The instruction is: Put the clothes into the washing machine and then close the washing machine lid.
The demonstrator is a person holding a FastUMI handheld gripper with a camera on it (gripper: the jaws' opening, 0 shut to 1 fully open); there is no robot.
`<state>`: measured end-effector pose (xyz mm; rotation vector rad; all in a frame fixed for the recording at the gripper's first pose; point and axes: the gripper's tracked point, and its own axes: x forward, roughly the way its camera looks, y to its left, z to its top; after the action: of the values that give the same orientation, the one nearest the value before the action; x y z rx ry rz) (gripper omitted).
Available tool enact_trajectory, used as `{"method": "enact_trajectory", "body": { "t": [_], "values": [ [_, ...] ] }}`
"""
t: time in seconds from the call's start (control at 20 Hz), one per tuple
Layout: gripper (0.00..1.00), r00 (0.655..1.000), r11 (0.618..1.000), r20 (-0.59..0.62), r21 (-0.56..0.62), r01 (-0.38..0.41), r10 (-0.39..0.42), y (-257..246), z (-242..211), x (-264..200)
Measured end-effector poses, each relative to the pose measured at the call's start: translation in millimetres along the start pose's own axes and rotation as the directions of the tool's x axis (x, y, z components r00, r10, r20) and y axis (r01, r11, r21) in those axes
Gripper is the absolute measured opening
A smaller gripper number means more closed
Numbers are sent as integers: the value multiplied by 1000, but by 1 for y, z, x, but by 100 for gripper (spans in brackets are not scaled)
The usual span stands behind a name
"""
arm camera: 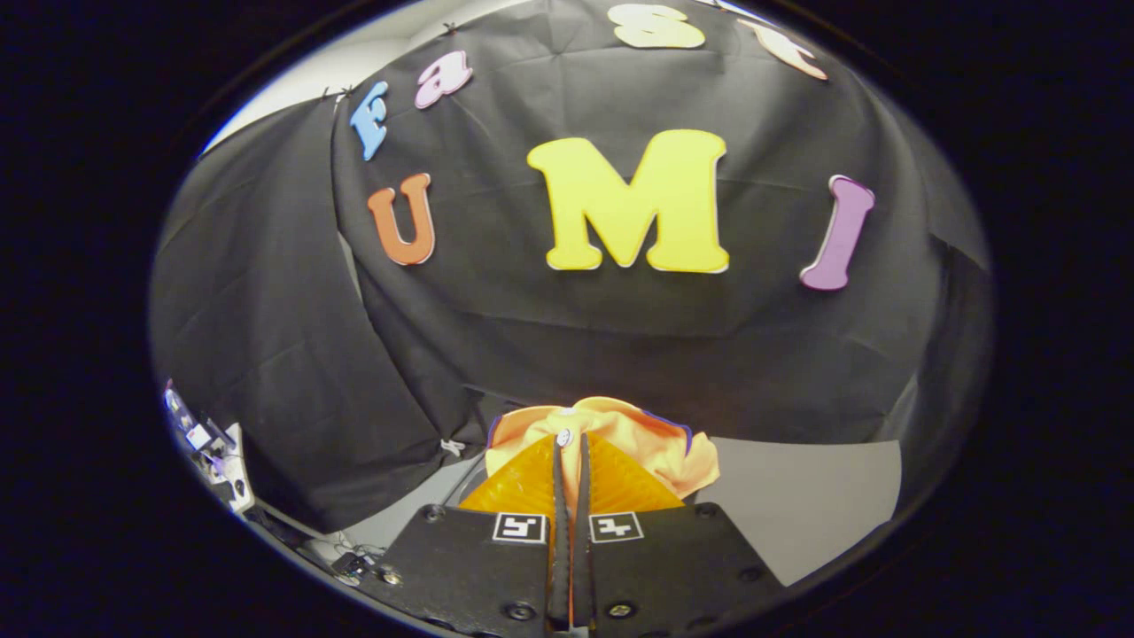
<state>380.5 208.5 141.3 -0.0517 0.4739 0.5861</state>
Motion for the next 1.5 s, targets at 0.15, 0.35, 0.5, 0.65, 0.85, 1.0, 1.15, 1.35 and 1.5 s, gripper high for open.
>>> {"method": "enact_trajectory", "body": {
  "t": [0.15,0.35,0.5,0.65,0.85,1.0,1.15,1.35,1.5],
  "values": [
    [5,999,999,-23,-12,-37,37,24,-3,20],
    [5,996,997,-49,-20,-74,73,51,-9,45],
    [5,993,996,-76,-25,-88,86,66,-19,61],
    [5,990,995,-110,-20,-94,91,73,-37,80],
    [5,985,996,-149,-14,-91,88,81,-59,101],
    [5,982,997,-171,-5,-78,76,83,-76,115],
    [5,979,998,-196,10,-59,60,83,-95,129],
    [5,977,998,-214,57,-14,26,77,-126,155],
    [5,970,993,-241,109,41,-13,65,-163,183]
  ]
}}
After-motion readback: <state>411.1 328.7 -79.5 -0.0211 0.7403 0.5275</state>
